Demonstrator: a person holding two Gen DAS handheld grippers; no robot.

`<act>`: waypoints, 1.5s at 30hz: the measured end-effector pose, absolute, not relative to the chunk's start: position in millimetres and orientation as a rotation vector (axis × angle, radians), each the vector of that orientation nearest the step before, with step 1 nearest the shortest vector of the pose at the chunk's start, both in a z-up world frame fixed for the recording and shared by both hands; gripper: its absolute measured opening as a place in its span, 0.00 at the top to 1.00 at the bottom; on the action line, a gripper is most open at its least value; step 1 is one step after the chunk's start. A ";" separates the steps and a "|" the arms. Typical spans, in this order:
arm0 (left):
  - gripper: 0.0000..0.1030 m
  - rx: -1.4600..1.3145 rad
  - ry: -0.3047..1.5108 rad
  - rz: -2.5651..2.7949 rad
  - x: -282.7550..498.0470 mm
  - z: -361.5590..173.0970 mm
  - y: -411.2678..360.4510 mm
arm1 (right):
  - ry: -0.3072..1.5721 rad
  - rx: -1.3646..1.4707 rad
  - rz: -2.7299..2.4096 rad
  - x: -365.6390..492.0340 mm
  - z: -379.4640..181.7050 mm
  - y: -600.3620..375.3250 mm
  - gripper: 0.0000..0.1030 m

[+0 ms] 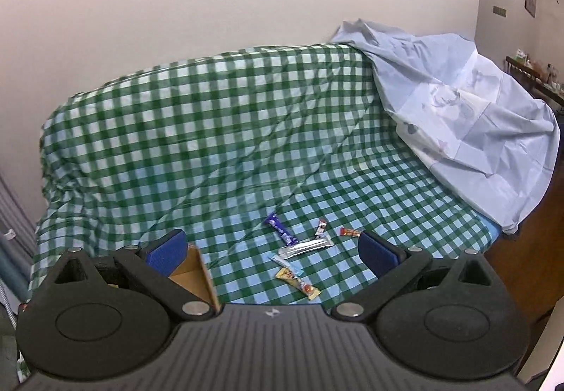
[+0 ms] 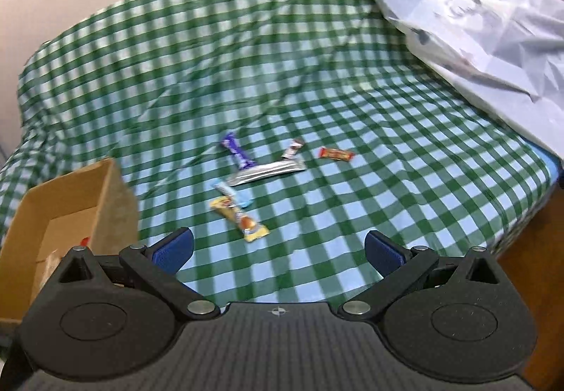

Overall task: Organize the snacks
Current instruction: 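Move both tools toward the remaining snacks on the couch, then grasp the yellow snack packet with the left tool while the right grasps the red-gold candy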

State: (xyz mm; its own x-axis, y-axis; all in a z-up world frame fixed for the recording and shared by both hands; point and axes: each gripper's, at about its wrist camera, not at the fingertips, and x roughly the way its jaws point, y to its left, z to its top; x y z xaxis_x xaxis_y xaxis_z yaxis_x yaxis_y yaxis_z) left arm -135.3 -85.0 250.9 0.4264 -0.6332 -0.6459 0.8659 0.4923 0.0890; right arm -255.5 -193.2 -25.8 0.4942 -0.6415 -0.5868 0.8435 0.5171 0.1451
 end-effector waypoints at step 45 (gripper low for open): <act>0.00 0.408 1.487 -0.596 58.1 -249.5 -335.7 | 0.635 0.351 -0.917 -139.8 -207.3 -559.4 0.00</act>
State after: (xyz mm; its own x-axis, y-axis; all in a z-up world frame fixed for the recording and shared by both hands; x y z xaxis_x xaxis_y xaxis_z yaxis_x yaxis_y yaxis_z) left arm 58.1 -335.7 -249.5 -0.0162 -0.1190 -0.9928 0.5997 0.7933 -0.1049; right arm -139.8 -559.4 -207.3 0.4458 -0.6223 -0.6434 0.8209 0.5708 0.0167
